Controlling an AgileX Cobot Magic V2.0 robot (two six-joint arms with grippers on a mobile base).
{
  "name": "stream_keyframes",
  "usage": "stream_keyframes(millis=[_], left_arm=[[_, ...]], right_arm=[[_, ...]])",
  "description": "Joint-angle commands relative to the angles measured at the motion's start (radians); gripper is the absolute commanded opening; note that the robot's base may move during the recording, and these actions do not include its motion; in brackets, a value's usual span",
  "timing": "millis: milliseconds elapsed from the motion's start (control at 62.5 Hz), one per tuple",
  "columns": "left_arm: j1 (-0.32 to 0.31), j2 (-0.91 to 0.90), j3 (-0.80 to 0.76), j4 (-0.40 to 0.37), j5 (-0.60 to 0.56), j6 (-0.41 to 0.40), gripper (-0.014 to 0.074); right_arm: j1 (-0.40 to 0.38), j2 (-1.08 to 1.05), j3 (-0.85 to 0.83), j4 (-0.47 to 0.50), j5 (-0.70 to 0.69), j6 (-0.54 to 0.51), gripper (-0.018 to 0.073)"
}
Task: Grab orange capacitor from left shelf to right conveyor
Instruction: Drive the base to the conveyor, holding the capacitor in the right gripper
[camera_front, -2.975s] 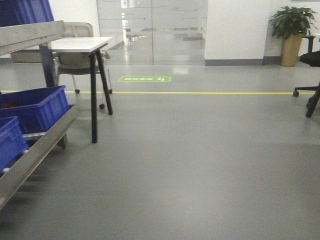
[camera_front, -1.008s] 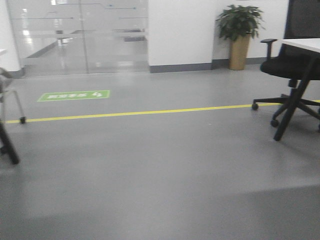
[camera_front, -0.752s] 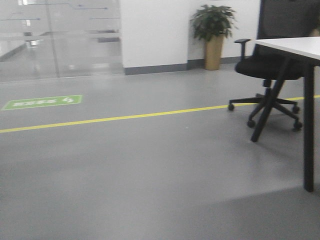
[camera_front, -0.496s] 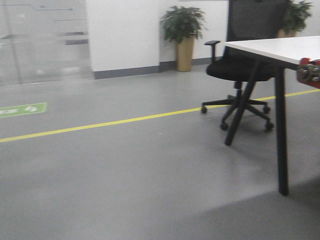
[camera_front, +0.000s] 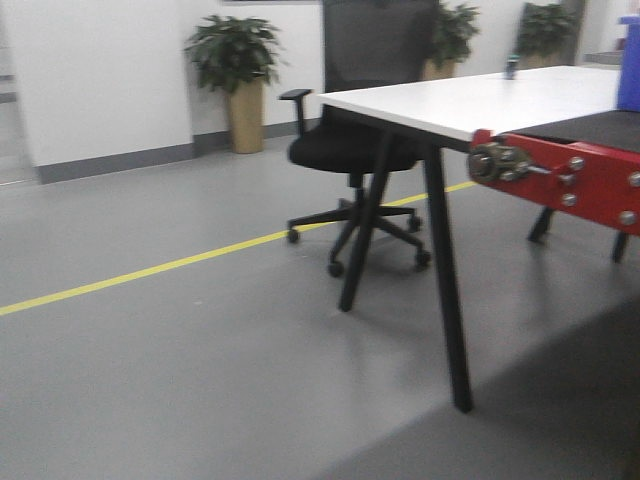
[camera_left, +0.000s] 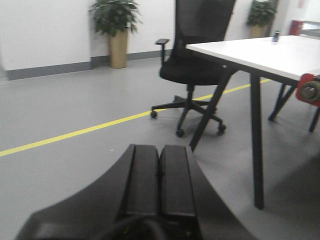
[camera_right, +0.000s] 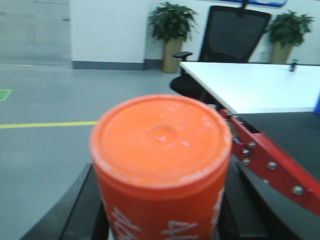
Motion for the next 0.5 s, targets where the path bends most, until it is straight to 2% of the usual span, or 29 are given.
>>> stream_keyframes(millis=[0,480], left_arm=[[-0.004,-0.01,-0.005,-0.003,-0.09,-0.002,-0.0127],[-0.004,-0.01,-0.005,-0.003,-0.09,-0.002,-0.0127]], right_arm=[[-0.006,0.015,-0.03,-0.012,-0.089,0.0,0.0092],[-0.006,0.015,-0.03,-0.012,-0.089,0.0,0.0092]])
